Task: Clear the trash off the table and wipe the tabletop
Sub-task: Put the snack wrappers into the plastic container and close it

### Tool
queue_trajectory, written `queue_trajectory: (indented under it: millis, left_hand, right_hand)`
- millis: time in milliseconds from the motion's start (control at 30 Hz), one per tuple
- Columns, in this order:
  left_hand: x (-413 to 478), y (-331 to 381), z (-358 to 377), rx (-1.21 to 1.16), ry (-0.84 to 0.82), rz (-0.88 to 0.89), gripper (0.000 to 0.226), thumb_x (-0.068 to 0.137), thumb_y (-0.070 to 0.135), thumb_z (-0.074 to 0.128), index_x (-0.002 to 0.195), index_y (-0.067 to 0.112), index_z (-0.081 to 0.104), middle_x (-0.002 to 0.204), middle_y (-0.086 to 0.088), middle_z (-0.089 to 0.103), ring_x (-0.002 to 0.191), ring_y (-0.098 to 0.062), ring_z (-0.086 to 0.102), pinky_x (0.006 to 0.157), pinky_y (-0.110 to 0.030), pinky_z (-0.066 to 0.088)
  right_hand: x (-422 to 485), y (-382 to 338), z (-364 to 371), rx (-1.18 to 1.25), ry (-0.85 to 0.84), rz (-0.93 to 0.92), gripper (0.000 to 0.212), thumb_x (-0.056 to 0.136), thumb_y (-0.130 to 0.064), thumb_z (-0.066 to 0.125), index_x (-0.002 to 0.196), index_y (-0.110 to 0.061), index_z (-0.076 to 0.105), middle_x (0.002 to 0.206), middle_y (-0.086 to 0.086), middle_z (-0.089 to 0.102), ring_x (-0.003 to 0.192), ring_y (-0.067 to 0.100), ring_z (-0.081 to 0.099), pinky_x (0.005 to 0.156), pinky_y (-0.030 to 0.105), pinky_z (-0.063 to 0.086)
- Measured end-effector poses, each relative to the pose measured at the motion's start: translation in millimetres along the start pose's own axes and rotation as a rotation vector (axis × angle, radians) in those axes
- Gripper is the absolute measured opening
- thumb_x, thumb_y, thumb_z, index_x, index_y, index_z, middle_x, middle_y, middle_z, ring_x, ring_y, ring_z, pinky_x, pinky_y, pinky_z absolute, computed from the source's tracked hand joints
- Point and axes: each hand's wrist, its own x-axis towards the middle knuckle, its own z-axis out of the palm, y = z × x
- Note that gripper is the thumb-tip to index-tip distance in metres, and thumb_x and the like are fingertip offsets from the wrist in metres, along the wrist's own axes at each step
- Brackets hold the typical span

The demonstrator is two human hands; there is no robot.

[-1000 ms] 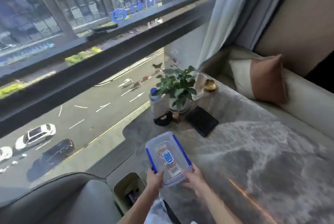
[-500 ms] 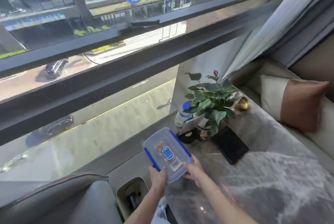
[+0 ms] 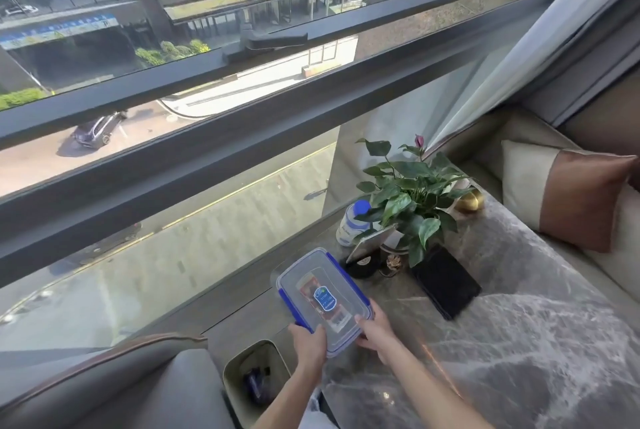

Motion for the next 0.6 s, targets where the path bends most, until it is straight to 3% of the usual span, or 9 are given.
queue_trajectory:
  millis: [100,167,267,333,400,500,600]
  left_hand:
    - [-5.5,4.2,1.6,0.15,0.062,0.115,0.067,0.078,0.027,0.063,0.13,0.033,0.021,0.135,-0.014,0.041,0.121,-0.031,0.048,0.102,-0.054,0.044]
    - [-5.9,9.9,-0.3,0.431,0.128,0.269,0.074,0.08,0.025,0.055,0.14,0.033,0.012,0.148,-0.015,0.026,0.136,-0.036,0.03,0.108,-0.06,0.033]
    - [0.5,28.3,-9.2,0.933,0.184,0.519,0.067,0.088,0.027,0.043,0.146,0.028,0.009,0.158,-0.013,0.006,0.145,-0.035,0.009,0.113,-0.06,0.018]
    - [17.4,37.1,-16.2,1.123,0.11,0.707,0.062,0.088,0.028,0.041,0.145,0.032,0.017,0.16,-0.01,0.004,0.148,-0.033,-0.001,0.115,-0.056,0.003]
    - [33.8,48.8,-22.3,1.294,-0.045,0.824,0.064,0.089,0.038,0.042,0.148,0.033,0.018,0.161,-0.007,-0.002,0.147,-0.032,-0.01,0.116,-0.054,-0.011]
    - [51.6,63.0,-28.2,1.528,-0.293,0.788,0.075,0.091,0.057,0.04,0.149,0.036,-0.004,0.152,0.002,-0.028,0.143,-0.029,-0.026,0.115,-0.049,-0.017]
    - [56.6,65.4,-31.4,1.658,-0.321,0.786,0.087,0.09,0.052,0.049,0.147,0.035,-0.016,0.148,-0.002,-0.036,0.142,-0.033,-0.029,0.113,-0.05,-0.017]
  right_hand:
    - [0.2,0.8,-4.9,0.053,0.0,-0.003,0.068,0.09,-0.007,0.06,0.148,-0.023,0.028,0.134,0.009,0.054,0.11,0.026,0.059,0.071,0.035,0.059]
    - [-5.9,0.2,-6.9,-0.02,0.064,-0.071,0.074,0.089,-0.015,0.063,0.15,-0.023,0.021,0.144,0.008,0.047,0.122,0.027,0.054,0.091,0.039,0.052]
    - [-17.0,5.9,-2.6,-0.527,0.228,-0.339,0.076,0.09,-0.032,0.06,0.151,-0.022,0.015,0.158,-0.001,0.019,0.145,0.02,0.023,0.116,0.037,0.027]
    - [-24.8,13.6,9.4,-0.851,0.244,-0.523,0.08,0.091,-0.042,0.055,0.152,-0.025,0.006,0.157,-0.008,-0.004,0.148,0.016,-0.002,0.12,0.036,0.013]
    - [-27.1,20.4,23.6,-0.967,0.171,-0.548,0.083,0.09,-0.045,0.055,0.151,-0.032,0.0,0.154,-0.006,-0.016,0.146,0.019,-0.014,0.121,0.038,0.005]
    - [-23.5,27.6,38.5,-0.987,0.102,-0.474,0.088,0.088,-0.037,0.061,0.149,-0.038,-0.003,0.156,0.002,-0.023,0.144,0.027,-0.023,0.12,0.041,-0.002]
    - [-20.0,29.9,43.2,-1.006,0.136,-0.464,0.089,0.088,-0.032,0.063,0.15,-0.036,-0.001,0.157,0.005,-0.023,0.138,0.024,-0.03,0.121,0.042,-0.002]
